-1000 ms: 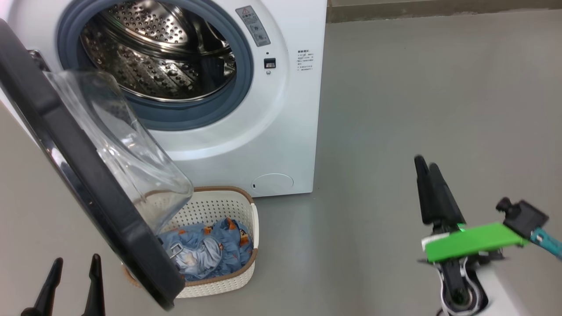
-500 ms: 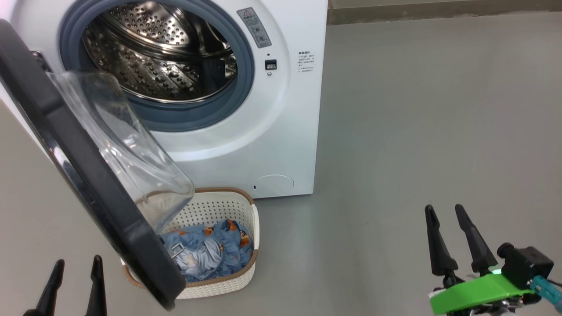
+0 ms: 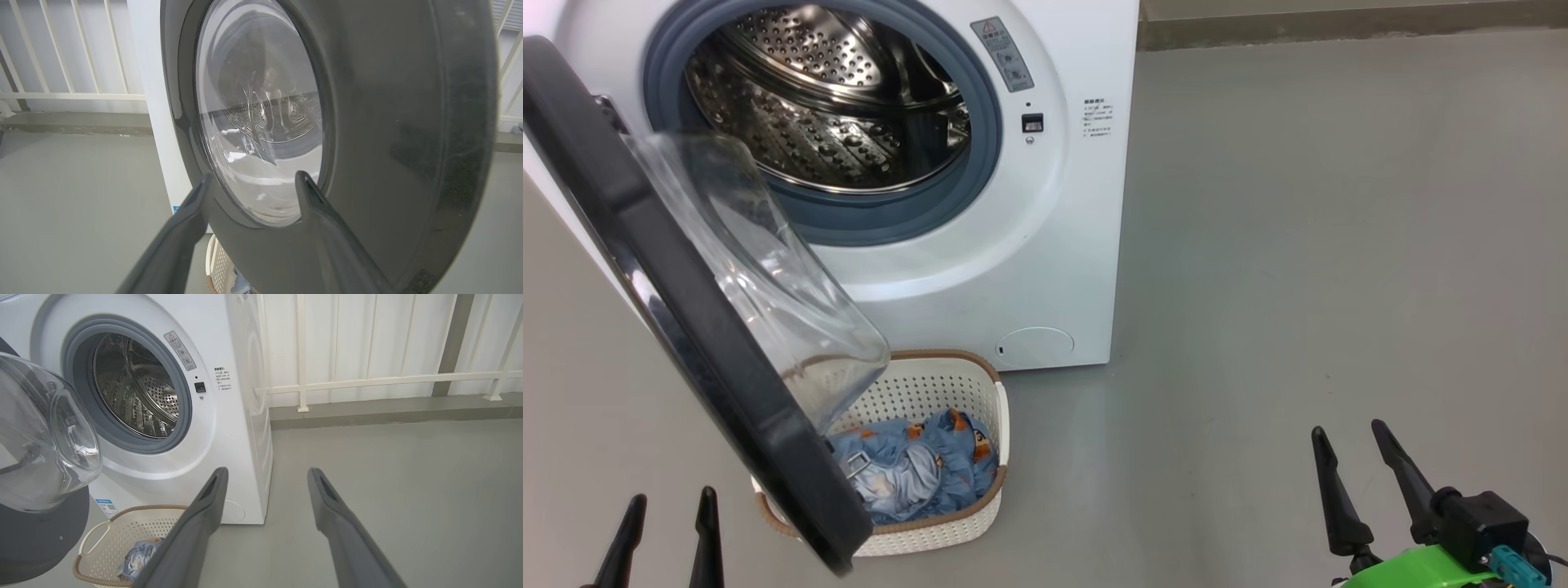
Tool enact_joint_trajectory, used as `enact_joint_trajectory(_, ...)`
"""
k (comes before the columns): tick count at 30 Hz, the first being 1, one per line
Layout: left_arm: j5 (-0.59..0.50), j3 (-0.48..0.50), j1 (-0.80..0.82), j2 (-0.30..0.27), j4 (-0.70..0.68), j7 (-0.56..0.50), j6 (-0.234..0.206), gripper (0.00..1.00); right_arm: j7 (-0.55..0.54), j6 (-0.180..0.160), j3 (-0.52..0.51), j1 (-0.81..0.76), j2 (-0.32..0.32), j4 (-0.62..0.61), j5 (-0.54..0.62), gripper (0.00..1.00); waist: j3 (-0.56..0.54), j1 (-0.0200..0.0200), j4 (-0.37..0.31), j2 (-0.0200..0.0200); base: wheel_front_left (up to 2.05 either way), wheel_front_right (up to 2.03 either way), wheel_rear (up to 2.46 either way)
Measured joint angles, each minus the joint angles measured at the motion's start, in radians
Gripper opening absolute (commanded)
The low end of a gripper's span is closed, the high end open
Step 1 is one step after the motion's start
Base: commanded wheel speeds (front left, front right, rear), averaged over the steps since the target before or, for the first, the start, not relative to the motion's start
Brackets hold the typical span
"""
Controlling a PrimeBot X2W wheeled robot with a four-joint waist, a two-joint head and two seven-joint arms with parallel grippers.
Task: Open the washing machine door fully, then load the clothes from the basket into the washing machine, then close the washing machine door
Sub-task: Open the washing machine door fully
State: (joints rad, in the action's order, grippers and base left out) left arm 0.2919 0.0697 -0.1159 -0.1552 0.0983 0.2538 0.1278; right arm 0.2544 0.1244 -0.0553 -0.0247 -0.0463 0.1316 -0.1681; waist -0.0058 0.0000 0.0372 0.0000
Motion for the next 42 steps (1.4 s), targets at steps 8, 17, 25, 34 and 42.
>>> enact_joint_trajectory(8, -0.001, 0.000, -0.004, 0.004, 0.002, 0.000, 0.000, 1.00, 0.000, 0.000, -0.004, 0.000, 0.000, 0.031, 0.040, 1.00, -0.002, 0.0000, 0.009, 0.0000, 0.00, 0.00, 0.00)
enact_joint_trajectory(17, -0.001, 0.000, -0.004, 0.004, 0.002, 0.000, 0.000, 1.00, 0.000, 0.000, -0.019, 0.000, 0.000, 0.041, 0.038, 1.00, 0.003, 0.0000, 0.011, 0.0000, 0.00, 0.00, 0.00)
enact_joint_trajectory(25, 0.004, -0.006, -0.003, 0.003, 0.001, 0.000, 0.000, 0.00, 0.000, 0.000, -0.021, 0.000, 0.000, 0.043, 0.039, 1.00, 0.006, 0.0000, 0.013, 0.0000, 0.00, 0.00, 0.00)
enact_joint_trajectory(34, 0.021, 0.039, 0.035, -0.002, -0.140, 0.000, 0.000, 0.00, 0.000, 0.000, -0.040, 0.000, 0.001, 0.046, 0.035, 1.00, 0.010, 0.0000, 0.018, 0.0000, 0.00, 0.00, 0.00)
enact_joint_trajectory(42, 0.046, 0.075, 0.134, -0.012, -0.398, 0.003, 0.000, 0.00, 0.000, 0.000, -0.047, 0.000, 0.001, 0.050, 0.035, 1.00, 0.013, 0.0000, 0.019, 0.0000, 0.00, 0.00, 0.00)
